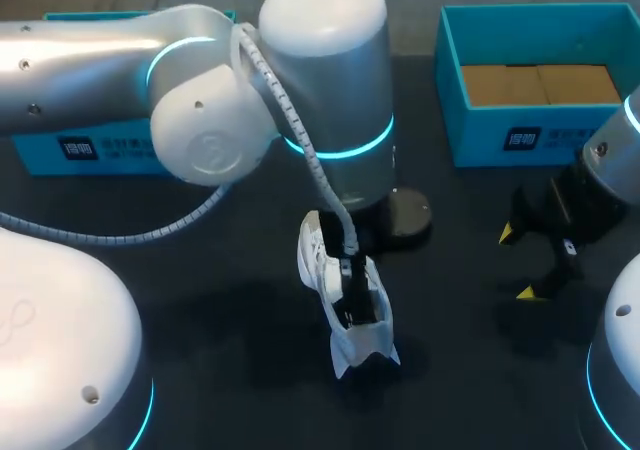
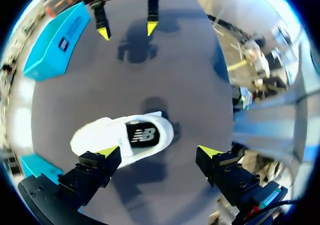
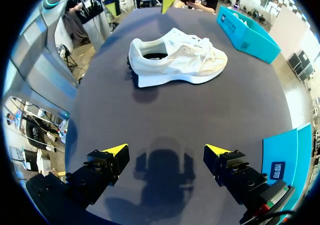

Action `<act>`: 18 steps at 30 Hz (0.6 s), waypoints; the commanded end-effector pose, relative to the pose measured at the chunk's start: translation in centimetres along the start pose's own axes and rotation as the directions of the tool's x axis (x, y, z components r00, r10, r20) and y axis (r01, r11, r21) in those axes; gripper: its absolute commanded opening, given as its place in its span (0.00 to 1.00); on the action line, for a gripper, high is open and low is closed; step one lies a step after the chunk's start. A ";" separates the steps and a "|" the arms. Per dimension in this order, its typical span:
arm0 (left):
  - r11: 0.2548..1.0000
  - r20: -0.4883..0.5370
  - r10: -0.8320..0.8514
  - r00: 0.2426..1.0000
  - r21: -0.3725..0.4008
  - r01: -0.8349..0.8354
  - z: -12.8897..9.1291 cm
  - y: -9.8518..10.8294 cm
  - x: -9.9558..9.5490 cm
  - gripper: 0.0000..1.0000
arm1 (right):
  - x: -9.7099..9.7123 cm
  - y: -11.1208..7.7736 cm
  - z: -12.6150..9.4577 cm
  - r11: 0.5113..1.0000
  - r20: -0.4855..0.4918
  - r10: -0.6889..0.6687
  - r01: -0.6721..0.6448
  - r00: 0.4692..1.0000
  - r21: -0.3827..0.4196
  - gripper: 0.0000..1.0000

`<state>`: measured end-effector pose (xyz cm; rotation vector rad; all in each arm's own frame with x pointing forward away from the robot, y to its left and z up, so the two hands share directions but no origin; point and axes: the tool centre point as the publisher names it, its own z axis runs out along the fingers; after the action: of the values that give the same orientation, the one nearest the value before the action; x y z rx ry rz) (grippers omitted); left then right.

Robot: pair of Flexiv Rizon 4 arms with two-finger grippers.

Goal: Take the shoe out of the shoebox, open the shoe tongue, remove and reinsert the insole, then place the shoe into the shoebox

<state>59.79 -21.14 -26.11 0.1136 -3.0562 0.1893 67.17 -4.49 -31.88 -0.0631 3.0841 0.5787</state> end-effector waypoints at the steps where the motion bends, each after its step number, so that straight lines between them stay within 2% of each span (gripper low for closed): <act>1: 0.995 -0.003 -0.100 0.995 -0.010 0.100 1.4 -0.6 0.9 1.00 | 0.1 0.0 0.1 1.000 0.002 0.001 -0.001 1.000 0.003 1.00; 8: 0.986 0.038 -0.161 0.986 -0.033 0.162 3.2 -0.6 2.7 1.00 | 0.1 0.0 0.1 1.000 0.002 0.001 -0.001 1.000 0.003 1.00; 11: 0.983 0.016 -0.182 0.983 -0.025 0.182 4.0 -0.2 2.5 1.00 | 0.1 0.0 0.1 1.000 0.002 0.001 -0.001 1.000 0.003 1.00; 13: 0.985 0.000 -0.174 0.985 -0.018 0.174 4.5 -0.1 2.3 0.96 | 0.1 0.0 0.1 1.000 0.002 0.001 -0.001 1.000 0.003 1.00; 18: 0.981 0.019 -0.190 0.982 -0.033 0.190 6.0 -0.3 1.8 0.95 | 0.1 0.0 0.1 1.000 0.002 0.001 -0.001 1.000 0.003 1.00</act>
<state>57.45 -21.83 -30.74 0.4040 -3.0406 0.1256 67.17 -4.49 -31.88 -0.0632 3.0840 0.5787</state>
